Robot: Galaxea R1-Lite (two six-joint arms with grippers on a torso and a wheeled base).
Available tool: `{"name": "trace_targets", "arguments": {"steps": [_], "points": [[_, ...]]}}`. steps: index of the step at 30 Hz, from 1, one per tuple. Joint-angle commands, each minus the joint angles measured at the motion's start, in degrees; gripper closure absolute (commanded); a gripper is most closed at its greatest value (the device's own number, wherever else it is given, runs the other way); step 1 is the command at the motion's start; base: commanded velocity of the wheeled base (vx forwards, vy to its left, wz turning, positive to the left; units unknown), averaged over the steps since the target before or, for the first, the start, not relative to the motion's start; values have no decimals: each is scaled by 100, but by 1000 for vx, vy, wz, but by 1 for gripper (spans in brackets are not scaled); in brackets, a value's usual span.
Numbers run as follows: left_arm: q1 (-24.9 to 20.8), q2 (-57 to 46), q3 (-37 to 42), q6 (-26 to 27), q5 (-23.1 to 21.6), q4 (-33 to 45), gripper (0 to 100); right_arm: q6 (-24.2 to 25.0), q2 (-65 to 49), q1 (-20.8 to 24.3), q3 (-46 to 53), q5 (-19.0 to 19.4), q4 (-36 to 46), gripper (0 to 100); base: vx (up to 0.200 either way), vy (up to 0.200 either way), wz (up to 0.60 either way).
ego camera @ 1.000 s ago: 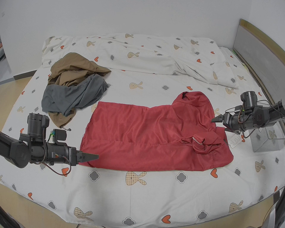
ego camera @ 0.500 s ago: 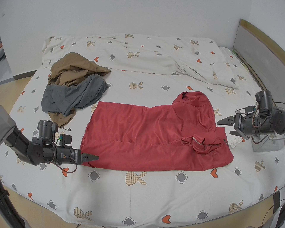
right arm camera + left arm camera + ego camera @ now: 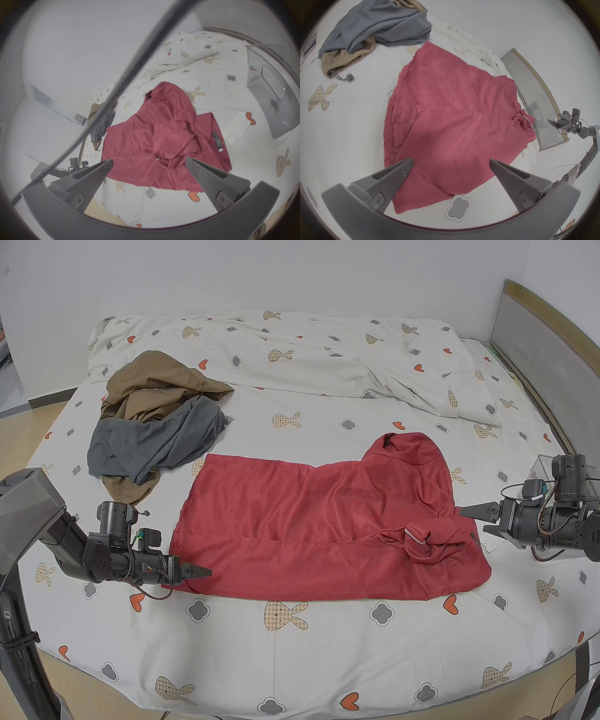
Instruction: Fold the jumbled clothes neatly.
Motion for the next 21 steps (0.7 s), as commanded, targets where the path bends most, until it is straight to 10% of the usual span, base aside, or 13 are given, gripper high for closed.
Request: {"name": "trace_targets", "arguments": {"steps": [1, 21], "points": [[181, 53, 294, 20, 109, 12, 0, -3, 474, 55, 87, -4, -47, 0, 0, 0, 0], [523, -17, 487, 90, 109, -41, 0, 357, 2425, 1119, -1829, -56, 24, 0, 0, 0, 0]]}}
